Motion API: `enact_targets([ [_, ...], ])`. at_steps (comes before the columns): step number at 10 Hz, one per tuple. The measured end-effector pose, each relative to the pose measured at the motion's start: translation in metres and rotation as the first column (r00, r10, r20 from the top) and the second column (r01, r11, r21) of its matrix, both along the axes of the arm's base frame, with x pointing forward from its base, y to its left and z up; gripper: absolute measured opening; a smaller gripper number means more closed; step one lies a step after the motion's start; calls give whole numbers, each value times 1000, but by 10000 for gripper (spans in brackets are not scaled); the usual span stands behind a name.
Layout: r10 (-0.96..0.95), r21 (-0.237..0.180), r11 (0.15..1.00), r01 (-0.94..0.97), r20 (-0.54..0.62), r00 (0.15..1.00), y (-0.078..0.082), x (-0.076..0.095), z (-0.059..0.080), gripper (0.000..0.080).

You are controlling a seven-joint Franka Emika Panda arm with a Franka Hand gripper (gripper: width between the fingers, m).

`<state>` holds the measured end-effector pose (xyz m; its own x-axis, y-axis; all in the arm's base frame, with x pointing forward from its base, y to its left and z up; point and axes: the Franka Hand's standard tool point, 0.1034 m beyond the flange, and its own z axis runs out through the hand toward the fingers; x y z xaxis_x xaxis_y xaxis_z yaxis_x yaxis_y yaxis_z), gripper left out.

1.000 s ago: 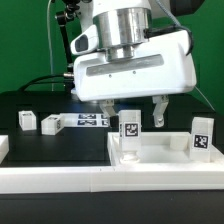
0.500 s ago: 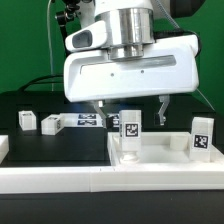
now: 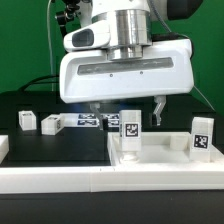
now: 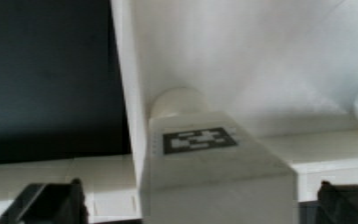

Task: Assemble square table

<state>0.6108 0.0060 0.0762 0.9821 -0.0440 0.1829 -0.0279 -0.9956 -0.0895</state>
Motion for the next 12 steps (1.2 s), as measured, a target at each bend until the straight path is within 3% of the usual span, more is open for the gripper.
enact_targets([
  [1,0,0,1000,0,-1,1000,0,0,0,379],
  [2,0,0,1000,0,-1,1000,0,0,-1,379],
  [3,0,0,1000,0,-1,1000,0,0,-1,287],
  [5,-20,8,1000,20,-13,1000,-1,0,-1,287],
  [7,-147,61,986,152,-89,985,-6,12,0,287],
  [10,-424,87,894,439,-149,893,-7,15,-2,287],
  [12,-592,92,784,613,-184,785,-7,15,-3,287],
])
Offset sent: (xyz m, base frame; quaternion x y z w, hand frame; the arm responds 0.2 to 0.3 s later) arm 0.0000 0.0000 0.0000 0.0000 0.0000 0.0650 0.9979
